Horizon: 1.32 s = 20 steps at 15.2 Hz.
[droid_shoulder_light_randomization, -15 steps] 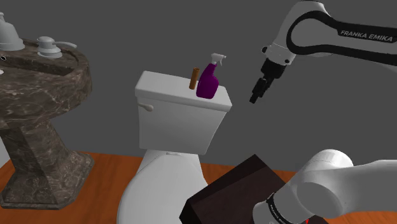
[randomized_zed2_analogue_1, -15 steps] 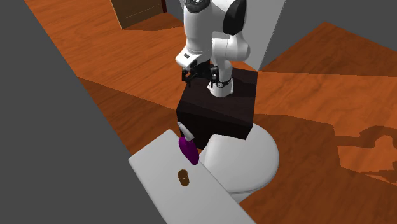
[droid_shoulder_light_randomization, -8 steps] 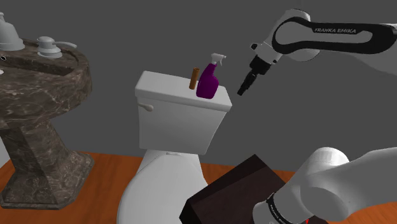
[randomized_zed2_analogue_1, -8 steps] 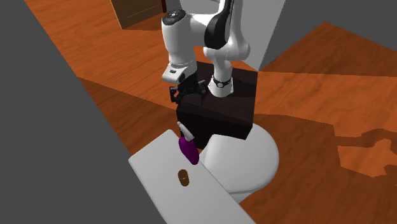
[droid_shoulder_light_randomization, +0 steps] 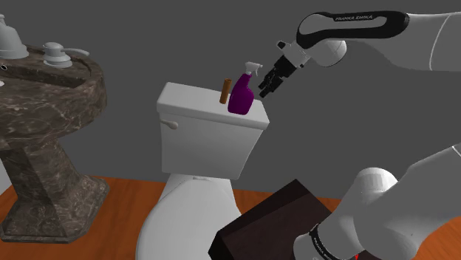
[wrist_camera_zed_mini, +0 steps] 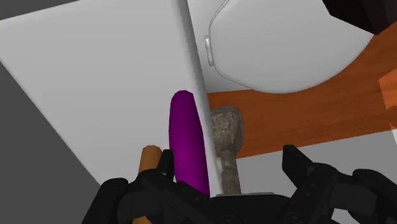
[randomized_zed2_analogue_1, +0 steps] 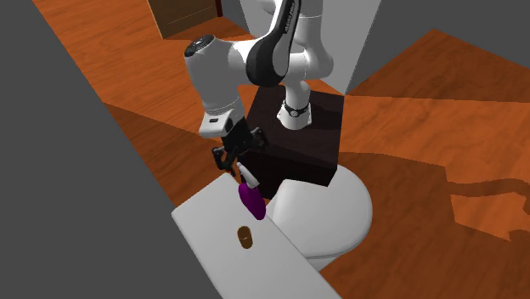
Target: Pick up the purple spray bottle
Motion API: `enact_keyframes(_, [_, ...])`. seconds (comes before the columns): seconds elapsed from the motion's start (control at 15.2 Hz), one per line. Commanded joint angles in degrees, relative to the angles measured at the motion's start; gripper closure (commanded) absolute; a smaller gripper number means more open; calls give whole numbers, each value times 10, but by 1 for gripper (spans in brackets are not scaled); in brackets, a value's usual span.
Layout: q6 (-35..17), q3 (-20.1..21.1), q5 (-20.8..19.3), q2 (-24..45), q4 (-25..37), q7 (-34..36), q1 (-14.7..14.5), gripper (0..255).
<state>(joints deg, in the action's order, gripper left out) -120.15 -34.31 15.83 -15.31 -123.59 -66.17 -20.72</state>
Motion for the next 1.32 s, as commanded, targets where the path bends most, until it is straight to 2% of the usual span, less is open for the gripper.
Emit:
enact_keyframes(0.0, [0,-32,64,47,38,-87,-26,0])
enact_keyframes(0.2, [25,-61,150,109,97,-187,-46,0])
enact_keyframes(0.79, [-16,-61,180,128,59,-226,-45,0])
enact_keyframes(0.86, [-16,-61,180,128,59,-227,-44,255])
enact_keyframes(1.25, [-16,-61,180,128,58,-226,-45,255])
